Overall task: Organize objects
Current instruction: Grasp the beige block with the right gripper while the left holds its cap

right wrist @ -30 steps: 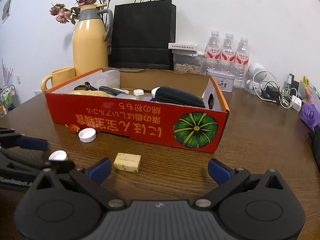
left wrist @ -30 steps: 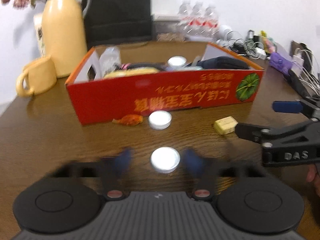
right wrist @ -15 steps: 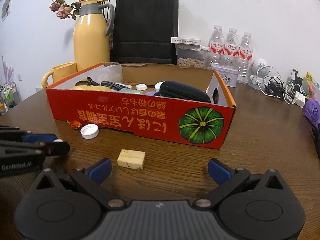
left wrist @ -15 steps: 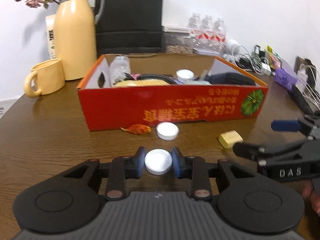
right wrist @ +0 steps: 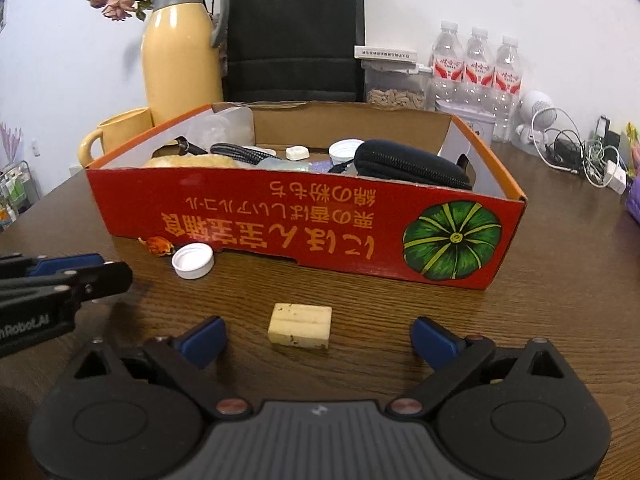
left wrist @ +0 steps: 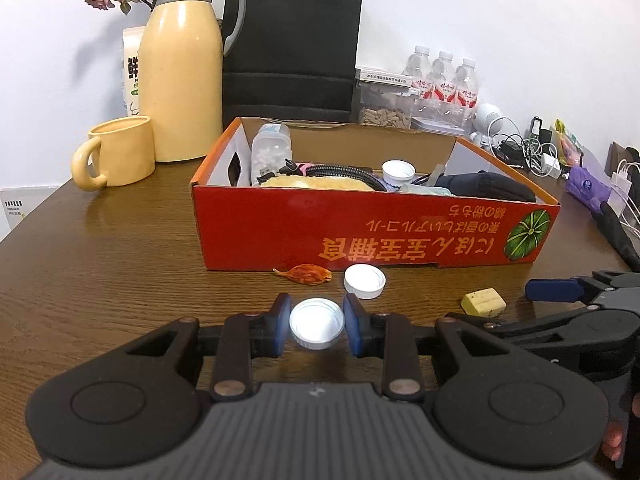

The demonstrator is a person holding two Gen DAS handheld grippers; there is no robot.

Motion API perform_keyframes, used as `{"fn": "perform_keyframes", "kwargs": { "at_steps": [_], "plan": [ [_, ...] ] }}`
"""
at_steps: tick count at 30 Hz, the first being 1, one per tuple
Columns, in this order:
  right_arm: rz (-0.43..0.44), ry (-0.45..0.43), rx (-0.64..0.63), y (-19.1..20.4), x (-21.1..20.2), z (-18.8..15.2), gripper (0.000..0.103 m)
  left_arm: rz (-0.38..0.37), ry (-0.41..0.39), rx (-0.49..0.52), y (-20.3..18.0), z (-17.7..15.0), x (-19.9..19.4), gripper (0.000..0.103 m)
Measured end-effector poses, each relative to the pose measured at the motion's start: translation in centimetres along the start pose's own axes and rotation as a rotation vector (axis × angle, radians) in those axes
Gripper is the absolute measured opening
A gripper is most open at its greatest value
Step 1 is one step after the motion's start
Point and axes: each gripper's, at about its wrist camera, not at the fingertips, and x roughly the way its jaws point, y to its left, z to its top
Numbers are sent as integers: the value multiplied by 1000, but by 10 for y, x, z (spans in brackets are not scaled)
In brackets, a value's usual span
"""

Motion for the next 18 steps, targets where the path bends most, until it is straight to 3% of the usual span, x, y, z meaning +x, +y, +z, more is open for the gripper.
{"fn": "perform_keyframes", "kwargs": {
  "at_steps": [3,8,12,18],
  "plan": [
    [0,-2,-3,2,1,1,94,-2,-2,-1,1,0,0,29],
    [5,-22,0,2,-1,1,76,-3,-3,-4,2,0,-1,29],
    [32,-45,-15,4,-5,1,30,-2,0,-8,2,0,0,29],
    [51,-51,-1,3,-7,1,30,-2,0,-11,4,-1,0,29]
  ]
}}
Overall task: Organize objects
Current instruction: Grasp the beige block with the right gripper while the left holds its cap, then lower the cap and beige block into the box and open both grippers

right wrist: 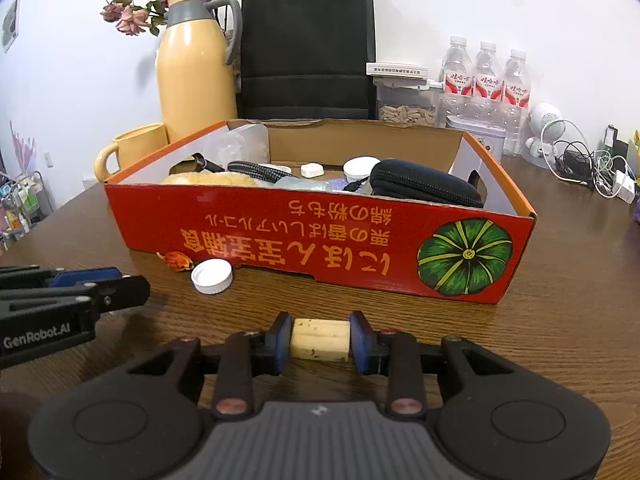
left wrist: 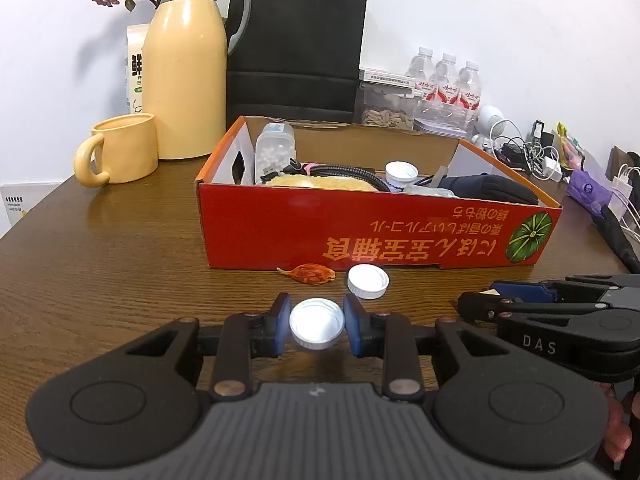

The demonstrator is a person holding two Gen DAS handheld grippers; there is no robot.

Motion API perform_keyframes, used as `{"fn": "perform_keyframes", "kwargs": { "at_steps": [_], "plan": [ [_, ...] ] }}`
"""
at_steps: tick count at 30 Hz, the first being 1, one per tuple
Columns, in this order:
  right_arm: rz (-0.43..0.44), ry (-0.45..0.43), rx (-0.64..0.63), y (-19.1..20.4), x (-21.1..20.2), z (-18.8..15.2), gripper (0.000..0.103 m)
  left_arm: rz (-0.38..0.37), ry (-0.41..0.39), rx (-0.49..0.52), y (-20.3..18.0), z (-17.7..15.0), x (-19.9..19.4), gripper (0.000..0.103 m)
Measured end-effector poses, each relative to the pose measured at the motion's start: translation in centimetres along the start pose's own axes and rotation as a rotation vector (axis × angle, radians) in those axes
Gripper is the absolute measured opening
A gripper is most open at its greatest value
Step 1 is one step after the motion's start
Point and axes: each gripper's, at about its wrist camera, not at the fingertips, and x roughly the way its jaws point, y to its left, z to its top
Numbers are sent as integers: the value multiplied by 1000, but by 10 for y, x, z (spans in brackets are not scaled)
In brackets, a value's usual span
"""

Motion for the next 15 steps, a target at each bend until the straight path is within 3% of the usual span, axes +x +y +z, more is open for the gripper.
{"fn": "perform_keyframes", "kwargs": {
  "at_steps": [15],
  "plan": [
    [12,-109,-19,5,-17,-2,30,-3,-22,-2,-1,1,-4,29]
  ]
}}
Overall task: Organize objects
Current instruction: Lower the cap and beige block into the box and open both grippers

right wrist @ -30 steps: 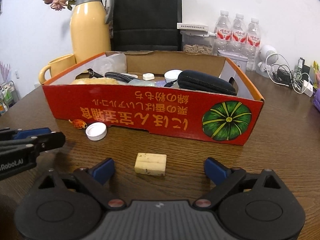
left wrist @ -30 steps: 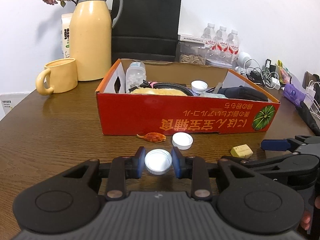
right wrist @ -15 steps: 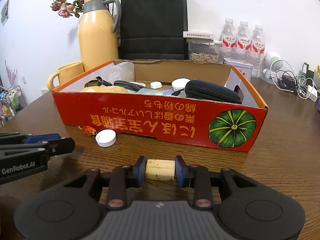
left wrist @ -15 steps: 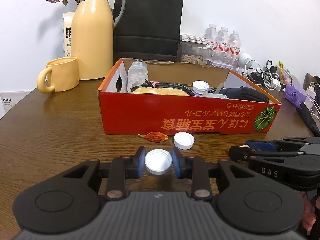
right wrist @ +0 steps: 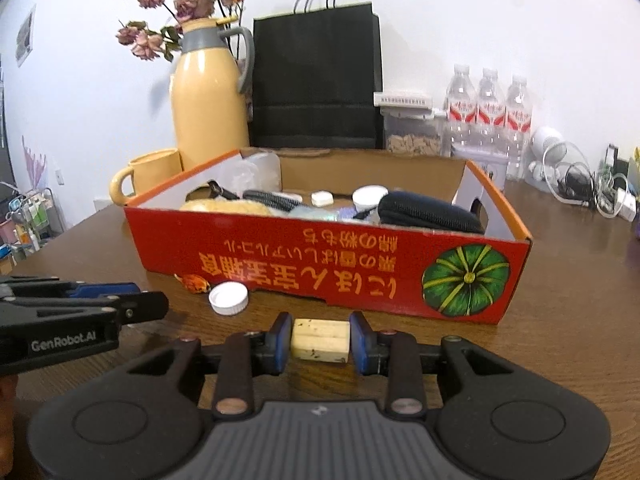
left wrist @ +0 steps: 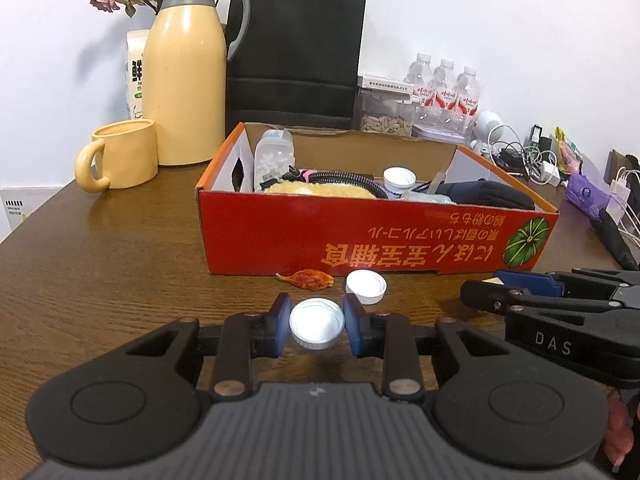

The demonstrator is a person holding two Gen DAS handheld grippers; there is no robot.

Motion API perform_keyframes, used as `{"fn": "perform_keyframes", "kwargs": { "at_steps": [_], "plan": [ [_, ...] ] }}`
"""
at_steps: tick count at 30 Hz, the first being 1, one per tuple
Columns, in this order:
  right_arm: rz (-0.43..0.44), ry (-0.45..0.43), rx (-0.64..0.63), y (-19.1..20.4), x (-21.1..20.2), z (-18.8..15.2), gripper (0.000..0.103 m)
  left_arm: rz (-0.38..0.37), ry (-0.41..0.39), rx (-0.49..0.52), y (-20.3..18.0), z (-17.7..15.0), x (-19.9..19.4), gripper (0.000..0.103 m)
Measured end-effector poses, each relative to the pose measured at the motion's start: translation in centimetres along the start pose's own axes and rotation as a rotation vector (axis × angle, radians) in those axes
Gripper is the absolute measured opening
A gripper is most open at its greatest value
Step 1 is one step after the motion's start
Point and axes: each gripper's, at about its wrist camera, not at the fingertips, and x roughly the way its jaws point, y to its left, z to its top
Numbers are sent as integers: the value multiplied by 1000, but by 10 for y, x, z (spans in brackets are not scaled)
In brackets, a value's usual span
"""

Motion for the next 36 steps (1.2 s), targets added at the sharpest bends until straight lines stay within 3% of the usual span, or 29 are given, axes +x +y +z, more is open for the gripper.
{"fn": "perform_keyframes", "kwargs": {
  "at_steps": [10,21,36],
  "plan": [
    [24,-103,10,-5,-13,26,30,-38,-71,-20,-6,31,-13,29],
    [-11,-212,-8,-16,-7,73,30,-38,-180,-10,-22,83,-9,29],
    [-43,-222,-12,-31,35,100,30,-32,-196,-17,-35,117,32,29]
  ]
}}
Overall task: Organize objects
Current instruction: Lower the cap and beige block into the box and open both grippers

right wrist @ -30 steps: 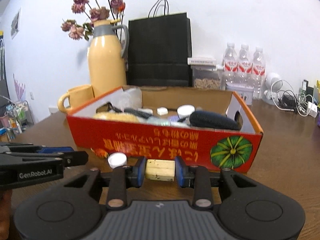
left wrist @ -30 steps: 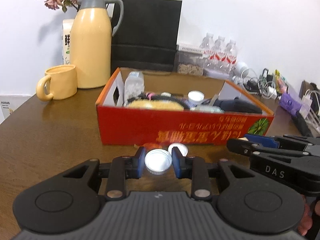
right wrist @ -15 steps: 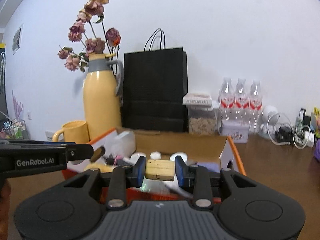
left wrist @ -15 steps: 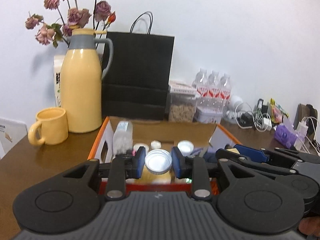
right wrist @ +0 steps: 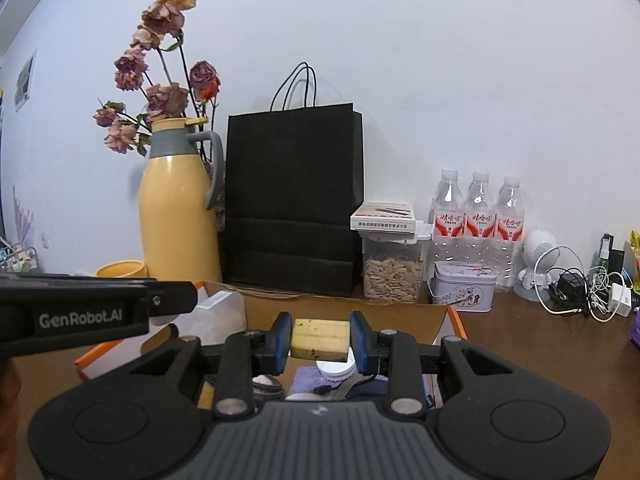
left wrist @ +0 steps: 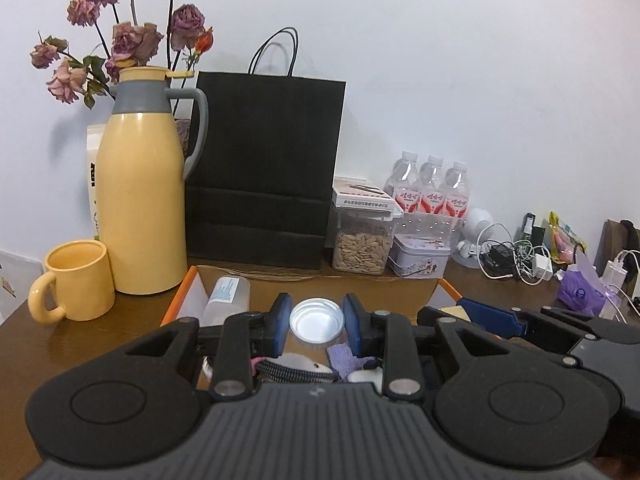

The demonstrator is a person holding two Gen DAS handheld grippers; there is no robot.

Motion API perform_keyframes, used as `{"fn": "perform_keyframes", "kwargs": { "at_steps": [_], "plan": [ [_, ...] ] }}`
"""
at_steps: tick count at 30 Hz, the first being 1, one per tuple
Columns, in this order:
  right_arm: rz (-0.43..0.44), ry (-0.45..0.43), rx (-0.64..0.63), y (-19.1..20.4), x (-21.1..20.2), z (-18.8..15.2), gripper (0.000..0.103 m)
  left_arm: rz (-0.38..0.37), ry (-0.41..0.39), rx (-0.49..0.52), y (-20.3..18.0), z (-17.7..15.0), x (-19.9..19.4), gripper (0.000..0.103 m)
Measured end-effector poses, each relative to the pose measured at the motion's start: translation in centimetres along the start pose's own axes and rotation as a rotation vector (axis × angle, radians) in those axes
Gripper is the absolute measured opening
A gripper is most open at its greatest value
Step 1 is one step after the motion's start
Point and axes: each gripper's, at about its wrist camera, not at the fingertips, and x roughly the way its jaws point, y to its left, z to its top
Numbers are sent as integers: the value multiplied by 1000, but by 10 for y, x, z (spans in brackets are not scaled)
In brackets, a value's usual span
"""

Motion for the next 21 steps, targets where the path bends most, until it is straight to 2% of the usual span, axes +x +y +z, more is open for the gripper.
{"fn": "perform_keyframes", "kwargs": {
  "at_steps": [12,21],
  "plan": [
    [-32,64,43,-23,32,-19,30,37,71,28,13,-15,46,29],
    [-37,86,32,-21,34,-23,30,44,74,31,15,-17,49,29]
  ]
}}
